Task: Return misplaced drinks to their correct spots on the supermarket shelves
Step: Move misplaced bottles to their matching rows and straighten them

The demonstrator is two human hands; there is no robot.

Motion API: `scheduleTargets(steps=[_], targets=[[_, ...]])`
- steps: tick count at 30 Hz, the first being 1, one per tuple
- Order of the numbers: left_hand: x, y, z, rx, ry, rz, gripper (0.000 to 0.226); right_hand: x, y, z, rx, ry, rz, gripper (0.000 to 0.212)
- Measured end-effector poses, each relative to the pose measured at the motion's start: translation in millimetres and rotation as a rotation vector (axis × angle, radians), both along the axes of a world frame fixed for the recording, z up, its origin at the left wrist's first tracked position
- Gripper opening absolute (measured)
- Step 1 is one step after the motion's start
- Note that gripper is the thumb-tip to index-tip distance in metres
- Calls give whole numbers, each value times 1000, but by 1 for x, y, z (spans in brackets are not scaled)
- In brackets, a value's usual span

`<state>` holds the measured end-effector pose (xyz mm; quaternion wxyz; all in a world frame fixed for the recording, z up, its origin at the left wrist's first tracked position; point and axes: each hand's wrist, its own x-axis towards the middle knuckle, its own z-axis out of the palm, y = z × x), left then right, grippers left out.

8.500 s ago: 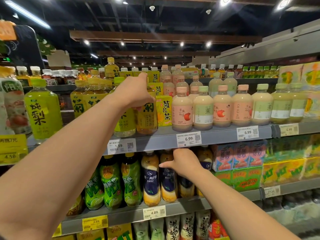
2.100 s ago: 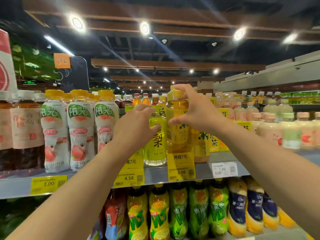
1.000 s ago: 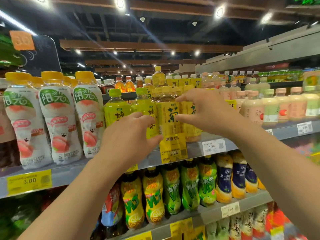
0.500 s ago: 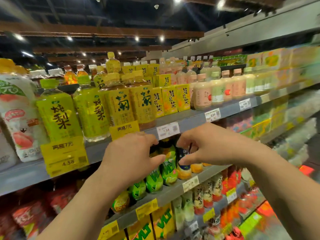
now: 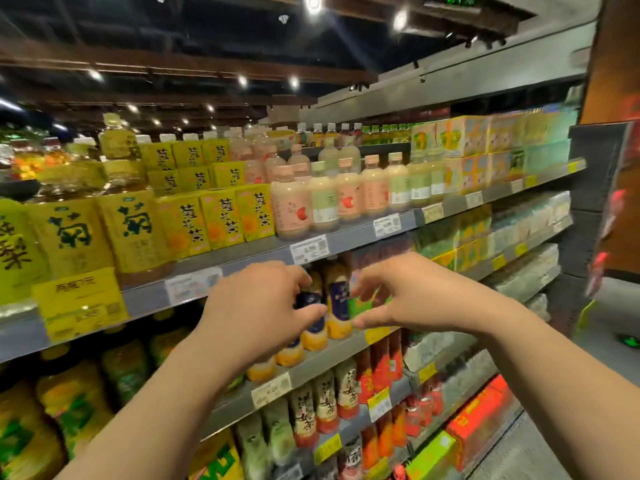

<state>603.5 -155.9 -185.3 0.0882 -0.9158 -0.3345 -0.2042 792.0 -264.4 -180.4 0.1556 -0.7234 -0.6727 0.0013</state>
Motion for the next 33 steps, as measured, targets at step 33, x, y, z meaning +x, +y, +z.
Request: scheduleTargets(steps=[33], targets=[[217,121,107,372,-67,334,26,290,167,85,375,23,-171,44]])
